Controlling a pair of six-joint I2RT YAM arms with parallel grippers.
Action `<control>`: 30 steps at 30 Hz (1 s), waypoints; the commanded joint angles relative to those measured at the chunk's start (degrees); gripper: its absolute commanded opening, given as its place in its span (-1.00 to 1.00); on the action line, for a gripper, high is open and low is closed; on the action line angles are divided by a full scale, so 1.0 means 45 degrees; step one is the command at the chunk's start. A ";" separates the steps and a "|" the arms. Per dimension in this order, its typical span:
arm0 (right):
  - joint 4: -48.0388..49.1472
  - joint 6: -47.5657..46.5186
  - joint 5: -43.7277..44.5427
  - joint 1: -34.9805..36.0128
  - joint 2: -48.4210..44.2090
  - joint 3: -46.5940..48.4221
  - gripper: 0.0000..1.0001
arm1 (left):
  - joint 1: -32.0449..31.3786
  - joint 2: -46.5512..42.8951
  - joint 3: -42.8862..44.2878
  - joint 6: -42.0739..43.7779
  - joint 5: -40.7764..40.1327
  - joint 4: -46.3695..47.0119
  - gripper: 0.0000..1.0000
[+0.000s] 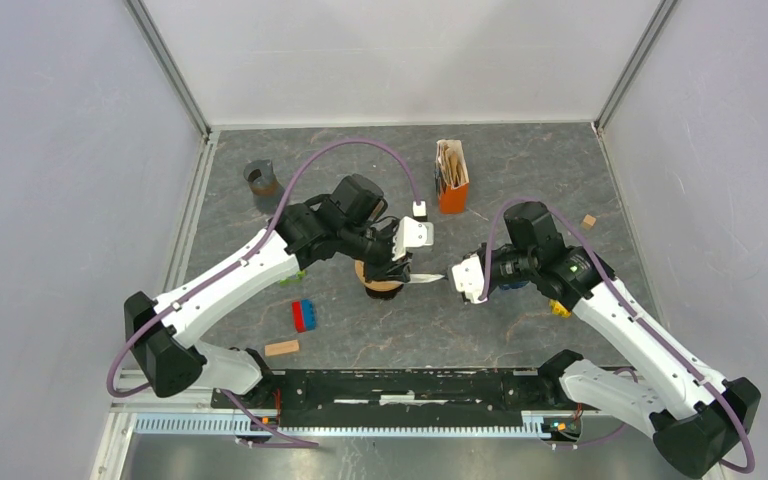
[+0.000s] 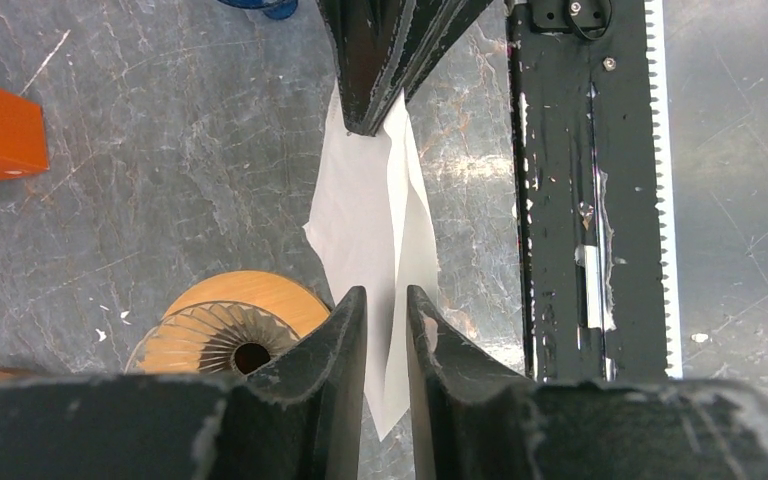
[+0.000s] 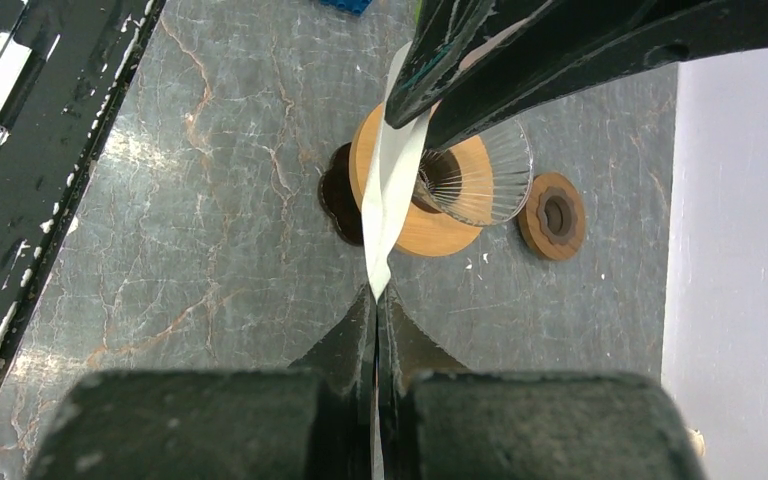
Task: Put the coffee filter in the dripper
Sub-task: Place the coffee filter in the coffee dripper.
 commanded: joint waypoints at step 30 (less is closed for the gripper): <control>-0.0529 -0.0032 -0.0471 0.0072 -0.0613 0.1338 0.24 | -0.0227 0.0805 0.0877 -0.2851 -0.0638 0.1610 -0.95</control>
